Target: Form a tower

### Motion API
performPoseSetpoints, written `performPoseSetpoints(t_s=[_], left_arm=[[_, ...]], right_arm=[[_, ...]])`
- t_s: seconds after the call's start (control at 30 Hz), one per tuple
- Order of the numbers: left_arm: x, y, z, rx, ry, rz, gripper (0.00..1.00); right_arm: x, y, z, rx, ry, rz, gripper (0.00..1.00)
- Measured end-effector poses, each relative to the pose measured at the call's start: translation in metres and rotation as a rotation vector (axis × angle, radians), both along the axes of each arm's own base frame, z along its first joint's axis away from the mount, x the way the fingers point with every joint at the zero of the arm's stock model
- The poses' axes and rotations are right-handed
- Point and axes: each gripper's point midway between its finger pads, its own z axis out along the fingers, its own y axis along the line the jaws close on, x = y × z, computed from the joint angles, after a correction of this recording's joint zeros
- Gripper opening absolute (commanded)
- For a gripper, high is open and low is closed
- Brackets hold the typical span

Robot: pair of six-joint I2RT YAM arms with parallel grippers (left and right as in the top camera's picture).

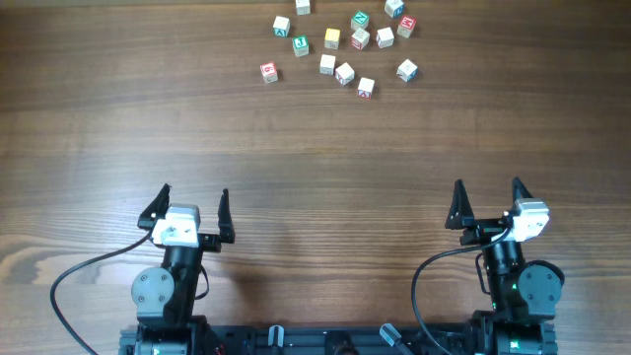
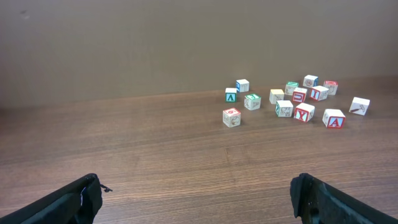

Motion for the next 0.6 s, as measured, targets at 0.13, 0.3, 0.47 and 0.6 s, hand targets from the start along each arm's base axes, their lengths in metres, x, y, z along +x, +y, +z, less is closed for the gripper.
performPoseSetpoints(t_s=[0.13,0.3,0.47,0.6], left_arm=[[0.0,-0.002,0.001,-0.008,-0.003,-0.008,1.0],[-0.003,-0.013,0.012,-0.054,0.017,-0.07,1.0],[0.006,-0.015,0.052,-0.088,0.049,-0.08,1.0],[0.023,-0.017,0.073,-0.107,0.102,-0.088,1.0]], right_arm=[[0.0,0.0,0.0,0.0,0.0,0.0,1.0],[0.0,0.0,0.0,0.0,0.0,0.0,1.0],[0.0,0.0,0.0,0.0,0.001,0.0,1.0],[0.0,0.0,0.0,0.0,0.001,0.0,1.0]])
